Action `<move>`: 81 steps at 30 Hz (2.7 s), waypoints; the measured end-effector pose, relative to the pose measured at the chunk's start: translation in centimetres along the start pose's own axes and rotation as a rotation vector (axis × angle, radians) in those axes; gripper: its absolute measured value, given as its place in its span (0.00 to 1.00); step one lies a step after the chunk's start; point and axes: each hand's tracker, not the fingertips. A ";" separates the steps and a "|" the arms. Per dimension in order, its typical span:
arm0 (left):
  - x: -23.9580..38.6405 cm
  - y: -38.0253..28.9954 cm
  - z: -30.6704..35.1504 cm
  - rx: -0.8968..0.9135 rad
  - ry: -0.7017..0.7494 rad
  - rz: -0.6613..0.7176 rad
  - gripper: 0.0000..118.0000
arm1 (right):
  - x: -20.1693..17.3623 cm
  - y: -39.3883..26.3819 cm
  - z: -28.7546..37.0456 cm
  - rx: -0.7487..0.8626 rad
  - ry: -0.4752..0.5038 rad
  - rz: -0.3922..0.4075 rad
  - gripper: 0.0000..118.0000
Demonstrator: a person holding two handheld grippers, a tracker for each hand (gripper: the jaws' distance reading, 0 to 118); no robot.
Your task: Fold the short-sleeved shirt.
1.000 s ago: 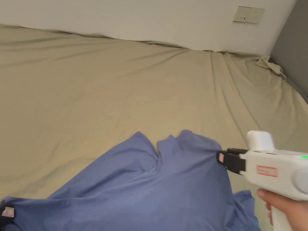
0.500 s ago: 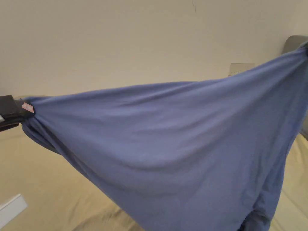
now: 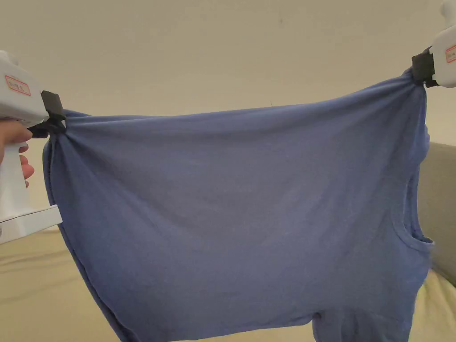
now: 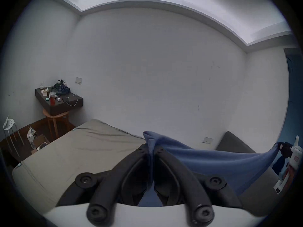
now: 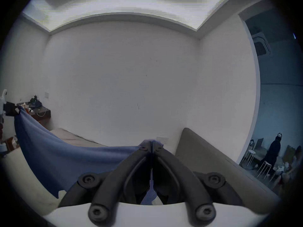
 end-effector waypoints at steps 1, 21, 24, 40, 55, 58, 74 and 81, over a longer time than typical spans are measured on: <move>0.1 0.1 -0.4 -0.003 0.003 -0.002 0.04 | 0.0 0.1 -0.6 -0.013 0.000 -0.002 0.03; -5.8 -21.3 -12.1 -0.426 0.073 0.007 0.04 | -9.6 -24.1 -10.9 -0.387 0.147 0.094 0.03; -6.0 -26.8 -11.9 -0.483 0.093 0.003 0.04 | -10.9 -29.1 -10.2 -0.435 0.185 0.087 0.03; -13.8 -37.0 2.7 -0.590 -0.079 0.019 0.04 | -6.1 -43.7 9.9 -0.401 0.256 -0.090 0.03; -18.3 -43.6 15.1 -0.741 -0.107 -0.014 0.04 | -3.6 -48.5 22.9 -0.616 0.286 -0.144 0.03; -18.3 -45.6 15.0 -0.776 -0.086 -0.054 0.03 | -4.1 -50.5 23.3 -0.702 0.277 -0.126 0.03; -17.4 -43.4 19.4 -0.635 0.102 0.015 0.99 | -3.2 -49.3 22.0 -0.770 0.202 0.013 0.98; -11.7 -43.3 24.4 -0.550 0.075 -0.079 0.58 | -6.6 -43.4 26.4 -0.517 0.277 -0.290 0.87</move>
